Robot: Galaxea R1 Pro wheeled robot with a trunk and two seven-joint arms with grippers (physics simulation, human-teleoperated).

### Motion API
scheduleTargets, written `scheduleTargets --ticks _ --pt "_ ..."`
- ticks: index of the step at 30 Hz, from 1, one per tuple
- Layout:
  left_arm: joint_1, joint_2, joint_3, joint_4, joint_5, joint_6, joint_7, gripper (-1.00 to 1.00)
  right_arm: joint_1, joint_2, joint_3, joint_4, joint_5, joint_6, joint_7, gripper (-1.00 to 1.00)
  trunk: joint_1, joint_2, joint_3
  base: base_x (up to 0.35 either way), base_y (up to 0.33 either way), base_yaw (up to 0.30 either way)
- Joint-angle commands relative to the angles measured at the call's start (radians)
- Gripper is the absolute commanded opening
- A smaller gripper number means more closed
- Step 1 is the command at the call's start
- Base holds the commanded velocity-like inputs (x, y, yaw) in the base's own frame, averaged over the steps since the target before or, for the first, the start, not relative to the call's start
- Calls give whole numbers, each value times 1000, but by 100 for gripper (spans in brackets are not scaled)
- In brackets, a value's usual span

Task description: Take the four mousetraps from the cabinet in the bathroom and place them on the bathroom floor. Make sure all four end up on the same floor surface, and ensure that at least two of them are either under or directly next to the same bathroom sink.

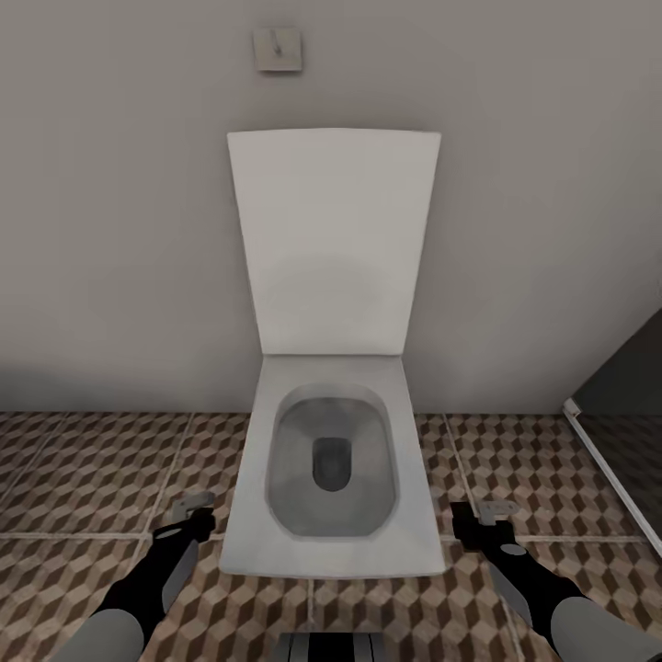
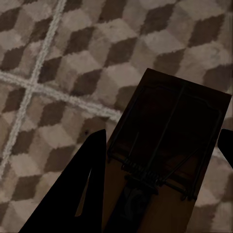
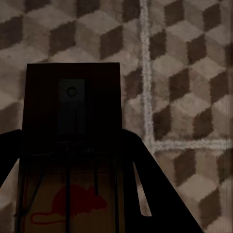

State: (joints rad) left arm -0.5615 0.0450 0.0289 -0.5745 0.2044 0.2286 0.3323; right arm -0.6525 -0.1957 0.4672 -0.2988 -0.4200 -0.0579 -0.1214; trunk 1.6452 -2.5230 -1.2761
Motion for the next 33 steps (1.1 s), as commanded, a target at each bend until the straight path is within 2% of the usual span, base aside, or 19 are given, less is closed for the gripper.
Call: scheduleTargets --ticks 1,24,33 --pt "0 1 -1 -2 9 5 5 -100 -1 -1 8 0 -13 -3 -3 -100 0 0 -1 -14 -69 0" --pt "0 0 0 -2 9 5 5 -100 -1 -1 10 0 -11 -4 -3 -100 0 0 -1 -1 -6 0" --pt "0 1 0 -2 9 3 6 -100 -1 -1 9 0 -11 -5 -3 -100 4 -2 -36 0 0 0"
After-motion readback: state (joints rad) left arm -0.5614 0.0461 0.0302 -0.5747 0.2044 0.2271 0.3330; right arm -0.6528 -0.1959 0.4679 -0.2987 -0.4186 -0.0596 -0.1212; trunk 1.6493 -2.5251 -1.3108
